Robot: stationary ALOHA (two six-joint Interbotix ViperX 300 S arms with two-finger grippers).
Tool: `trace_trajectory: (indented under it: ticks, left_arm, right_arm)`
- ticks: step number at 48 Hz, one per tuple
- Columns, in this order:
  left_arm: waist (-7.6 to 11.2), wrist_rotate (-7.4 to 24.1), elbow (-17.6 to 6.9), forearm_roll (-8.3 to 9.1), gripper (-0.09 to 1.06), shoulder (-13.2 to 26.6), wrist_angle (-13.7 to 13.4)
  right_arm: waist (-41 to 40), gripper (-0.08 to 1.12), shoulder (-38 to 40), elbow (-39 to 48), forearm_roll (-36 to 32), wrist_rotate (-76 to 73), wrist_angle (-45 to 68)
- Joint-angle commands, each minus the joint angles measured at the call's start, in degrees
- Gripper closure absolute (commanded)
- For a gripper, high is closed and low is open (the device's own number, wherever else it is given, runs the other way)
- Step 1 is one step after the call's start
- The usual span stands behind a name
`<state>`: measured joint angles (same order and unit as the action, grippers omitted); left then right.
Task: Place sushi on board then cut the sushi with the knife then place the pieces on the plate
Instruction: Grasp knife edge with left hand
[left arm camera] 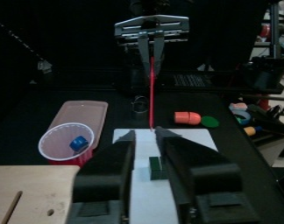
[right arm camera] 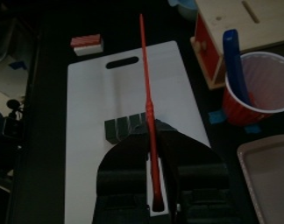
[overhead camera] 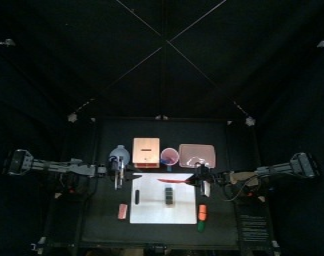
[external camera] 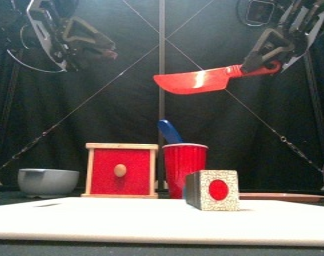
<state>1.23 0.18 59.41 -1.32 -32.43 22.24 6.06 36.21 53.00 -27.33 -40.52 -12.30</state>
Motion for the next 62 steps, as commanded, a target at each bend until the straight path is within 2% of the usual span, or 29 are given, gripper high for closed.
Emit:
trace_trajectory:
  ticks: [1,6,11,19,28,38,43,54,62]
  left_arm:
    - [0.88,0.00,-2.64,0.00,0.13,1.93,-0.09]
    - [1.14,0.00,-4.39,-0.09,0.00,4.92,-1.23]
    - [1.14,0.00,-6.50,-0.09,-0.05,8.09,-3.52]
    - [1.05,0.09,-10.90,0.00,-0.05,13.45,-8.44]
    - [0.70,0.00,-14.50,-0.09,-0.05,18.02,-13.18]
    - [0.62,-0.09,-18.81,-0.18,-0.05,22.76,-20.57]
    - [0.53,-0.09,-20.83,-0.18,-0.04,24.52,-23.20]
    - [0.53,-0.09,-23.91,-0.18,-0.04,27.86,-26.81]
    - [0.62,-0.09,-24.87,-0.18,-0.04,29.62,-27.25]
  right_arm:
    - [-0.35,0.64,-0.97,0.00,-0.44,0.09,1.76]
    - [-0.53,0.64,-2.72,-0.09,-1.49,0.44,2.29]
    - [-0.62,0.64,-3.52,-0.26,-2.72,0.26,2.29]
    - [-1.32,0.64,-4.48,-0.26,-2.99,0.18,2.72]
    - [-1.93,0.64,-5.27,-0.35,-2.99,0.18,4.39]
    - [-2.02,0.64,-7.47,-0.53,-2.90,0.18,5.89]
    - [-2.11,0.64,-8.79,-0.79,-2.99,0.18,6.06]
    - [-2.02,0.64,-10.90,-1.58,-3.08,0.26,6.24]
    - [-2.02,0.64,-11.51,-1.85,-2.99,0.26,6.59]
